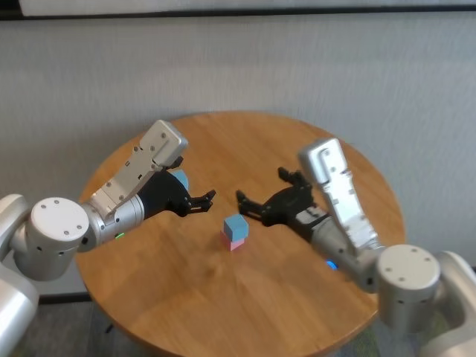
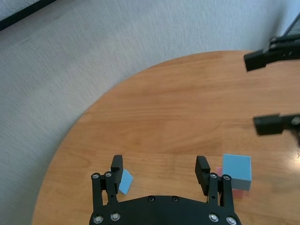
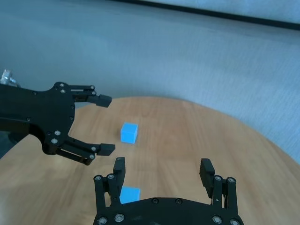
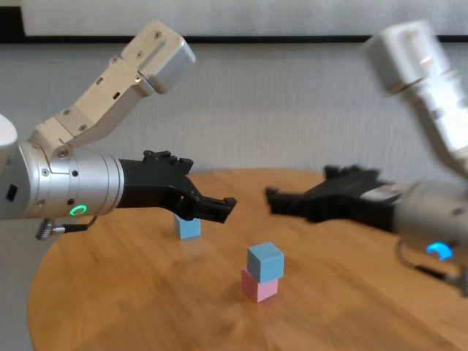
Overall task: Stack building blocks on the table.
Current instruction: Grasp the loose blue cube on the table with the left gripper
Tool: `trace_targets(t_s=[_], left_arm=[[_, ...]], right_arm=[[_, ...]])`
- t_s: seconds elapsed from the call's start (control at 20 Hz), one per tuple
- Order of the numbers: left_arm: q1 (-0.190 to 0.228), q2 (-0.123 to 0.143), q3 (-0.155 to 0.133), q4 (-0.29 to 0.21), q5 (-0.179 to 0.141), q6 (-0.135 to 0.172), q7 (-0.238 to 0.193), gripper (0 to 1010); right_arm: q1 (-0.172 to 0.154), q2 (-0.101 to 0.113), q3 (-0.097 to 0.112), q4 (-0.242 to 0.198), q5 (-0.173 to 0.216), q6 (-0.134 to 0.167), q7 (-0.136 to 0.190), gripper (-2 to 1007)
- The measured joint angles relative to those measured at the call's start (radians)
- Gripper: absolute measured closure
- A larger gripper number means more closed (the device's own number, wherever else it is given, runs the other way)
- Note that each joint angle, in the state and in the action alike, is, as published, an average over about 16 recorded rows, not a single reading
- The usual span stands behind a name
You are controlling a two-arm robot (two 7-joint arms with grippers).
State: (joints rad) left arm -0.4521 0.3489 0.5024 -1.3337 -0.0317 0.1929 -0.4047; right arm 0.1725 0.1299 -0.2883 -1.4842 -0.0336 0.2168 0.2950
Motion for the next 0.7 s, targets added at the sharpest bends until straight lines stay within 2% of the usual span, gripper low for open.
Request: trace_targets(t_s=[0.15, 0.35, 0.7], left_arm=[[0.000, 0.000, 0.000, 0.000, 0.000, 0.000, 0.000, 10], [0.000, 0.000, 0.000, 0.000, 0.000, 0.000, 0.000, 10], [0.000, 0.000, 0.000, 0.000, 0.000, 0.000, 0.000, 10]], right_arm=[[-0.009, 0.035, 0.029, -0.027, 0.028, -0.009, 0.017, 8], [-0.018, 0.082, 0.064, -0.039, 0.058, -0.020, 0.029, 5], [-0.018, 0.146, 0.100, -0.014, 0.077, -0.028, 0.027, 5]])
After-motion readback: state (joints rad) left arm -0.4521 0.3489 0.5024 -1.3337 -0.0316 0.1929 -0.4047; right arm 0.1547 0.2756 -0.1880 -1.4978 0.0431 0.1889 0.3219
